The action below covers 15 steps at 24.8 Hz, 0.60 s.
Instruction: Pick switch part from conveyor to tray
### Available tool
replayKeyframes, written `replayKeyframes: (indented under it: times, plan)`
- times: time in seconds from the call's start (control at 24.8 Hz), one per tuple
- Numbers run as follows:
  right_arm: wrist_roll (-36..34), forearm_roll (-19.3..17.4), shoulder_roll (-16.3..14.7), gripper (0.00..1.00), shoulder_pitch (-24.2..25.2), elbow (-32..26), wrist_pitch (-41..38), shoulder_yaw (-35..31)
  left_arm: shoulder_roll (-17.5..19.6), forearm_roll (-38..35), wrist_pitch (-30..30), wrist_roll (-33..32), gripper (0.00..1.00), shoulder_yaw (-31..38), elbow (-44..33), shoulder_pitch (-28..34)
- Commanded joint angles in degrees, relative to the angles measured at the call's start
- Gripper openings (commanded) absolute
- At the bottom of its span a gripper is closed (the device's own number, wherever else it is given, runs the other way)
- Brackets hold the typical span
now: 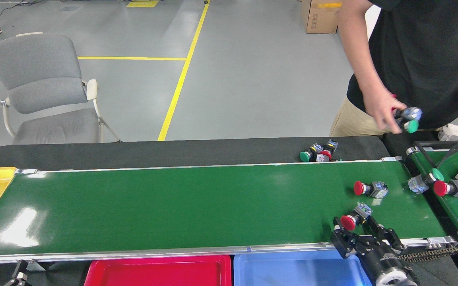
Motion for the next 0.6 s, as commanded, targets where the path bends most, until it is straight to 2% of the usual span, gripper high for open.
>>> replayKeyframes:
  times: [0.0,0.04,0.16,0.2,0.32,0.4,0.48,0.56]
  plan:
    - [0.3,0.1,-1.0,0.69,-1.0,-0.2,0.2,0.1,0.8,-0.1,-0.1,0.2,1.00,0.0,-0.5,-0.7]
    - [0.5,0.1,-1.7,0.53,-0.9,-0.2,0.1,0.8,0.9,-0.2,-0.1,0.2,1.00,0.0,-0.4,-1.1]
    - [0.6,-0.5,-3.4,0.17,-0.7,-0.2,0.2,3.9,0.9,-0.3,0.0,0.2,1.00,0.0,0.0,-1.5]
    - [0.5,-0.6,-3.4,0.11,-0.7,-0.3,-0.1,4.0,0.9,-0.3,0.0,0.2,1.00,0.0,0.2,-1.5]
    - [0.5,-0.7,-3.4,0.02,-0.8,-0.7,-0.7,4.1,1.0,-0.3,0.0,0.2,1.00,0.0,1.2,-1.9]
    - [0.5,-0.9,-3.4,0.02,-0.7,-1.6,-1.8,4.2,1.6,-0.3,0.0,0.2,1.00,0.0,1.5,-2.1]
    - [0.3,-0.9,-3.4,0.02,-0.5,-3.4,-5.6,4.3,2.3,-0.3,0.0,0.2,1.00,0.1,1.5,-1.8]
    - [0.1,-0.9,-2.7,0.03,-0.4,-6.3,-12.7,6.5,2.5,-0.3,-0.1,0.2,1.00,0.0,1.5,-1.8]
